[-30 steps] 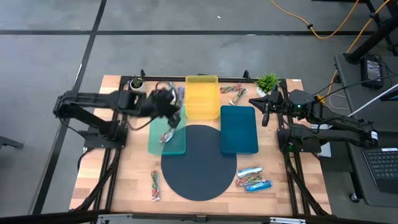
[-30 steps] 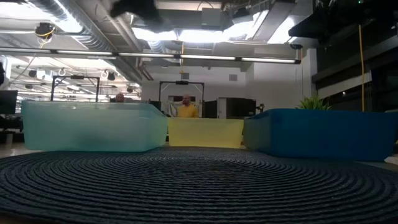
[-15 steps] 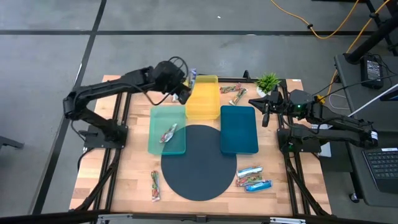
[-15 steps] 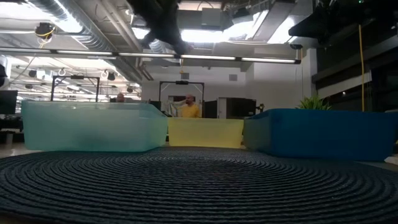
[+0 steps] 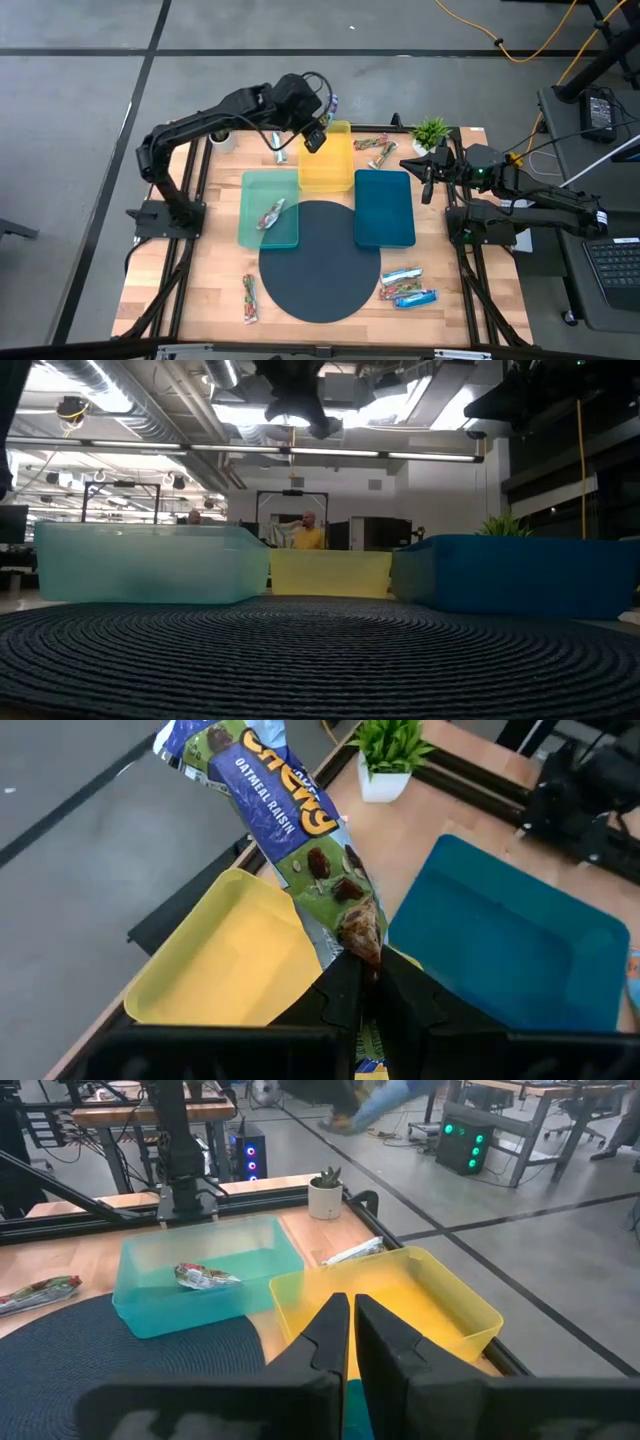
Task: Pick and place Granola Bars by type
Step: Put the blue granola bar into the yellow bin
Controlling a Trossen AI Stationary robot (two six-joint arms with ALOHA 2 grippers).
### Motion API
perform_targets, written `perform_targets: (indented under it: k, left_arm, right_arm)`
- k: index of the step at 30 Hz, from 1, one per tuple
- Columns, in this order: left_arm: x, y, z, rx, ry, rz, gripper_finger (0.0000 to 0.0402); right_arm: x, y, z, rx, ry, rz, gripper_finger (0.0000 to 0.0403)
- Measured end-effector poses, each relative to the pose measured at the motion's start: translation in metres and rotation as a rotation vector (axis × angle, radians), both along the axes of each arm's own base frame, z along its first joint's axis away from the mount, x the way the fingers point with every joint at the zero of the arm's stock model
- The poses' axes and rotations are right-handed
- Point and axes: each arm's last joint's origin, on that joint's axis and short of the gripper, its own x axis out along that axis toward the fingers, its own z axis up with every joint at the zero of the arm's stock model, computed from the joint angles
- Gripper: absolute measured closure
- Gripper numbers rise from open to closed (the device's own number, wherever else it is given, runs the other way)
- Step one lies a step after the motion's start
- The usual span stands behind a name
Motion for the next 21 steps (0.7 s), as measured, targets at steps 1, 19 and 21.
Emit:
perform_targets:
  k: [1,19,21]
  left_arm:
    - [0.002,0.002,-0.002,-0.006,0.012,0.003,0.0385]
    - [0.050,0.035,-0.120,-0.167,0.379,0.044,0.0384]
    - [0.053,0.036,-0.127,-0.178,0.392,0.040,0.0384]
  right_arm:
    - [0.000,0.000,0.000,0.000,0.000,0.000,0.0377]
    - [0.000,0.000,-0.002,0.005,0.016,0.001,0.0377]
    - [0.000,0.000,-0.002,0.005,0.016,0.001,0.0377]
